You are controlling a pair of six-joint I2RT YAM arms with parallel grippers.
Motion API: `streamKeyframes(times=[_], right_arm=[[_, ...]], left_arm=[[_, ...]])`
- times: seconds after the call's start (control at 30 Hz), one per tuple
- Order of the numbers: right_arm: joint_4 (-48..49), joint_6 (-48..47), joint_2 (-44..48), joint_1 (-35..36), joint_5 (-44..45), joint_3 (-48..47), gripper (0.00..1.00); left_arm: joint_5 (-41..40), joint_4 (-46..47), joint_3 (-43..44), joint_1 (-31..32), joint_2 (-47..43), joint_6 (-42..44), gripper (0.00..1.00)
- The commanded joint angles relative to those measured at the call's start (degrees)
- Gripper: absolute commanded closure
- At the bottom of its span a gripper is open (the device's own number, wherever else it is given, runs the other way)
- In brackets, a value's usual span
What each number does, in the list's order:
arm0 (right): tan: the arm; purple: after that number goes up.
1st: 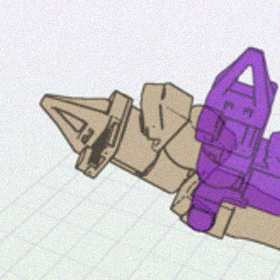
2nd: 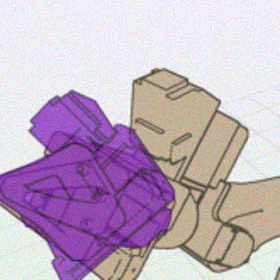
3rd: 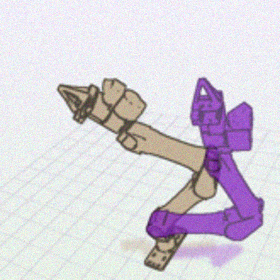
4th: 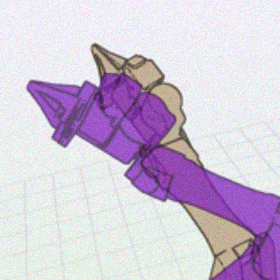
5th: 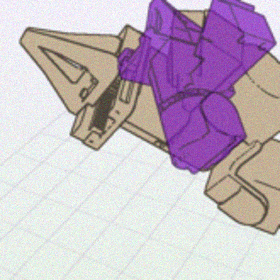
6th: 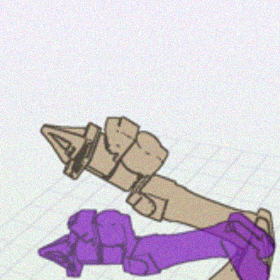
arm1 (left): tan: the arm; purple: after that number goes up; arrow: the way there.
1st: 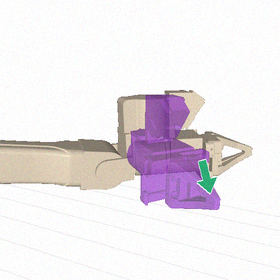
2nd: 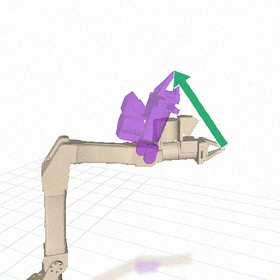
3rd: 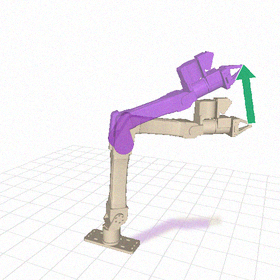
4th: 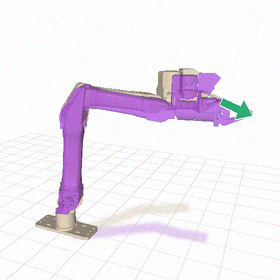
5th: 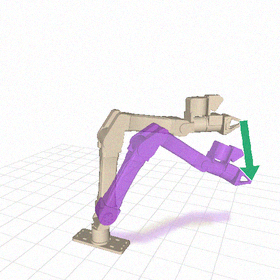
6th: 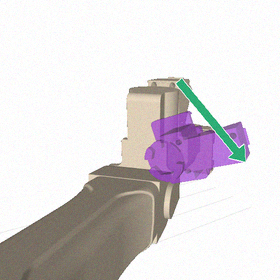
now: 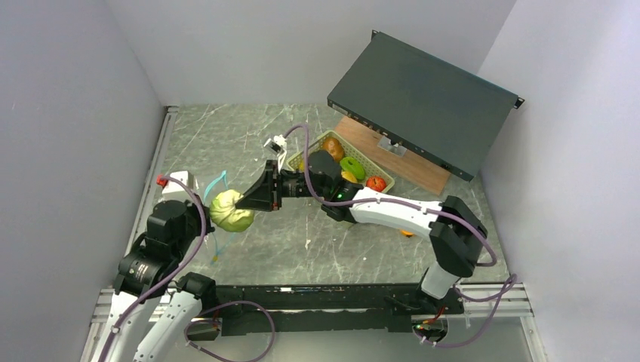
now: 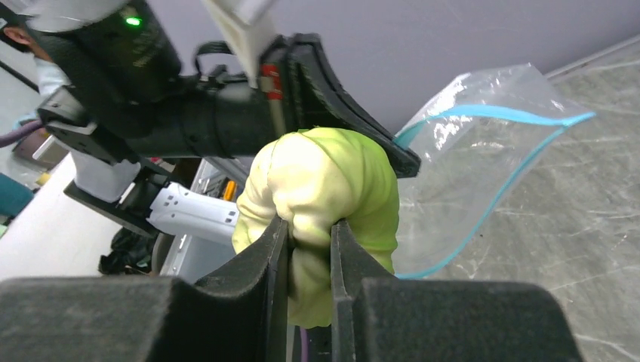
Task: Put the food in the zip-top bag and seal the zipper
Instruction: Place the fake vegetable in the zipper food storage bag.
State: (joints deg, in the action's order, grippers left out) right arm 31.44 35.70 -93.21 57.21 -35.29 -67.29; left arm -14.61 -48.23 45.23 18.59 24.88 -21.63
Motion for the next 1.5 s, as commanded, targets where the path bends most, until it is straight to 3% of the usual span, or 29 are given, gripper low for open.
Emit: streamKeyframes(times=[0.0, 0.27, 0.5, 0.67, 1.03, 1.17, 1.37, 1.47], right_arm=[[9.9, 4.4, -4.1, -0.2, -1.6, -1.6, 1.0], [5.7, 2.3, -8.7, 0.1, 5.3, -2.4, 1.0], [-7.6, -1.1, -7.5, 3.0, 25.4, -5.0, 1.0], [-9.2, 2.2, -11.0, 4.8, 26.7, -10.7, 1.0], [-12.9, -7.2, -15.6, 9.0, 24.3, -14.3, 1.0], [-18.6, -8.5, -18.3, 9.2, 25.4, -18.1, 0.91], [-25.5, -9.5, -18.1, 9.1, 28.0, -23.7, 0.46], [-31.0, -9.9, -17.5, 8.9, 28.8, -26.7, 0.36]], left_arm=[[1.6, 2.8, 0.1, 0.1, -2.5, 1.6, 1.0], [2.2, 3.5, -0.5, 0.1, -7.3, 1.9, 1.0], [3.1, 3.9, -0.5, 0.1, -6.1, 2.3, 1.0], [3.7, 3.9, -0.4, 0.1, -4.9, 2.5, 1.0], [3.7, 3.9, -0.5, 0.1, -6.1, 2.4, 1.0], [3.9, 4.1, -0.5, 0.1, -6.4, 2.6, 1.0], [2.6, 3.7, -0.5, 0.1, -7.0, 2.1, 1.0], [1.7, 3.2, -0.4, 0.1, -7.4, 1.6, 1.0]])
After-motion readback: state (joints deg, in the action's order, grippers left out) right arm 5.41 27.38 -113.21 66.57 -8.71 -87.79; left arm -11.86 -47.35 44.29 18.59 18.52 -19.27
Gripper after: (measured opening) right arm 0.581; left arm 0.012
